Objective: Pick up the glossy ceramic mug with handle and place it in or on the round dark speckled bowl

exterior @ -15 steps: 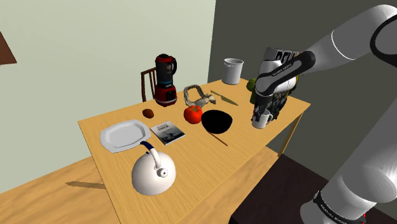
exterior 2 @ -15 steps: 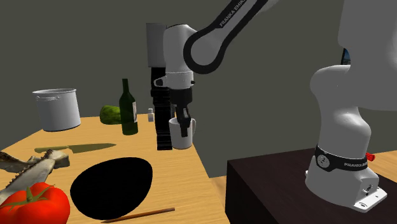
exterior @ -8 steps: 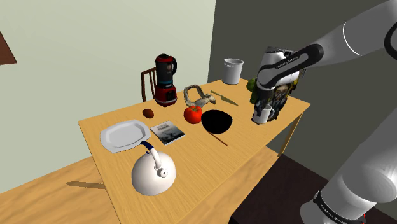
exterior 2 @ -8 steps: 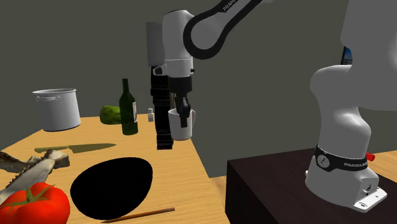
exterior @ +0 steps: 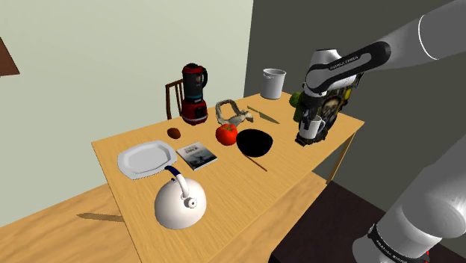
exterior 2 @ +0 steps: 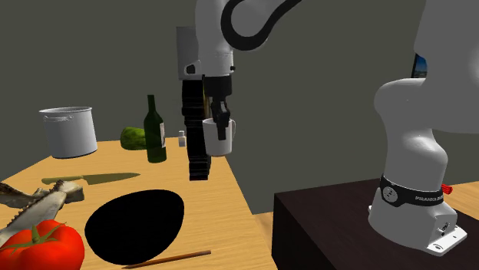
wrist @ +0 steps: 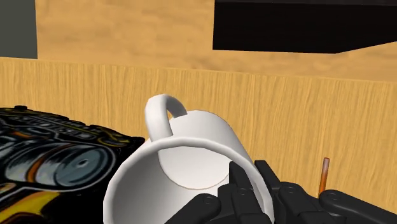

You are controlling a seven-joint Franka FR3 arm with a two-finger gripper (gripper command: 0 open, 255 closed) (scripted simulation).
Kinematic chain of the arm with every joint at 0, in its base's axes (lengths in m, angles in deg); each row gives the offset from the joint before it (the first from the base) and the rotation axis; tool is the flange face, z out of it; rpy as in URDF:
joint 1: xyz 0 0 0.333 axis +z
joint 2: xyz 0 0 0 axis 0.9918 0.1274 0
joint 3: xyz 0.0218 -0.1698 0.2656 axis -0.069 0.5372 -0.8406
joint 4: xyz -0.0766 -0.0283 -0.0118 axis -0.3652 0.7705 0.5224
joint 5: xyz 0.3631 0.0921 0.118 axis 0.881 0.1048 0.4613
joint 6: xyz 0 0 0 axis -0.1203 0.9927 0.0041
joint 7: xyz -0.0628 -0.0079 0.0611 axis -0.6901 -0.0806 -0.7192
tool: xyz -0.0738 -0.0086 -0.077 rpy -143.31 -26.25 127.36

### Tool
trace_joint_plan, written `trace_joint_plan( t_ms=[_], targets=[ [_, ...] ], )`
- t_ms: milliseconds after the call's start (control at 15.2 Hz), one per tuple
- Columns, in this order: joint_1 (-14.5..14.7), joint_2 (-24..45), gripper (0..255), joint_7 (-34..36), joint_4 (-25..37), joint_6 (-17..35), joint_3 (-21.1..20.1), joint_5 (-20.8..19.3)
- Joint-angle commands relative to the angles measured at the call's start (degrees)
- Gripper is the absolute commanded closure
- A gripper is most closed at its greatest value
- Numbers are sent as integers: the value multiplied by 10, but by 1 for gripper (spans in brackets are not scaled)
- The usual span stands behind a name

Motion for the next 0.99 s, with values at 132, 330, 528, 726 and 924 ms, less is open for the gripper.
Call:
trace_joint_plan(
  t_ms=[132,330,528,726,924],
  targets=[
    [18,27,255,29,43,-18,-19,13],
    [35,61,255,56,88,-33,-37,25],
    [51,97,255,82,139,-50,-53,35],
    [66,137,255,106,197,-70,-67,44],
    [80,181,255,129,261,-93,-80,51]
  ],
)
